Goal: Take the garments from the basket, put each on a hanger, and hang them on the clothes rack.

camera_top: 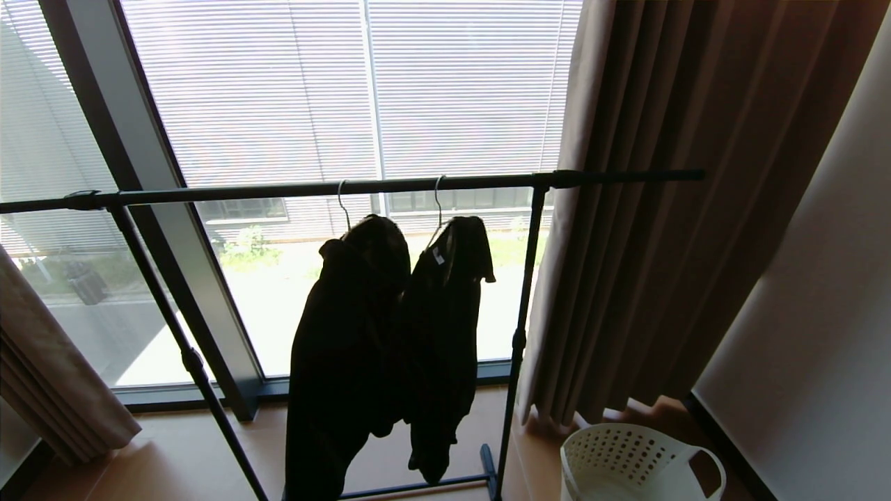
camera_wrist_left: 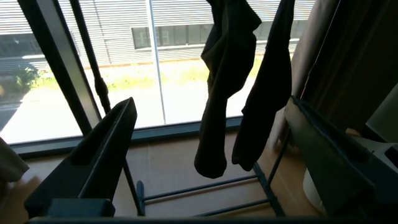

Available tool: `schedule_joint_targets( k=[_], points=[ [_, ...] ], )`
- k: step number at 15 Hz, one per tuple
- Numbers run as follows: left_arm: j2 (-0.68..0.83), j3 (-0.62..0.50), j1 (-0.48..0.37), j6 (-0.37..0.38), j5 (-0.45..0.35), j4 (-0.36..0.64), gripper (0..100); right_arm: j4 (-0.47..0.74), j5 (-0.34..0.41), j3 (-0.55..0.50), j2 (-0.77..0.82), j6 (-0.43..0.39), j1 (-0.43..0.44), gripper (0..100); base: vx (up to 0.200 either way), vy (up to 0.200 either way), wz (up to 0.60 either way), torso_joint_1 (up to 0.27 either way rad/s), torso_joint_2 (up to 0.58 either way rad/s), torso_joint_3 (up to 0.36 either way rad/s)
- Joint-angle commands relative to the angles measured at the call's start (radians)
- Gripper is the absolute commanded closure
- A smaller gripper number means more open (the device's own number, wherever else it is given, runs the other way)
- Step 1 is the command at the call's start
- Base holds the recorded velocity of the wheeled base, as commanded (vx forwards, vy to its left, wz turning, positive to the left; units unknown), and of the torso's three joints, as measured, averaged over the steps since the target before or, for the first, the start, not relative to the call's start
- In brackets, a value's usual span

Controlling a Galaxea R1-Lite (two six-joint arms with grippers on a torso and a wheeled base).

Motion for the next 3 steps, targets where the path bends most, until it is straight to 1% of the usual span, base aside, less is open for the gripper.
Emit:
schedule_joint_targets(
  k=[1,3],
  points=[
    [0.0,0.0,-0.001,0.0,0.0,0.0,0,0.0,0.0,0.0,0.002,-0.001,0.0,0,0.0,0.0,0.0,0.0,0.0,0.0],
    [0.0,0.0,-0.001,0.0,0.0,-0.002,0,0.0,0.002,0.0,0.002,-0.004,0.0,0,0.0,0.0,0.0,0.0,0.0,0.0]
  ],
)
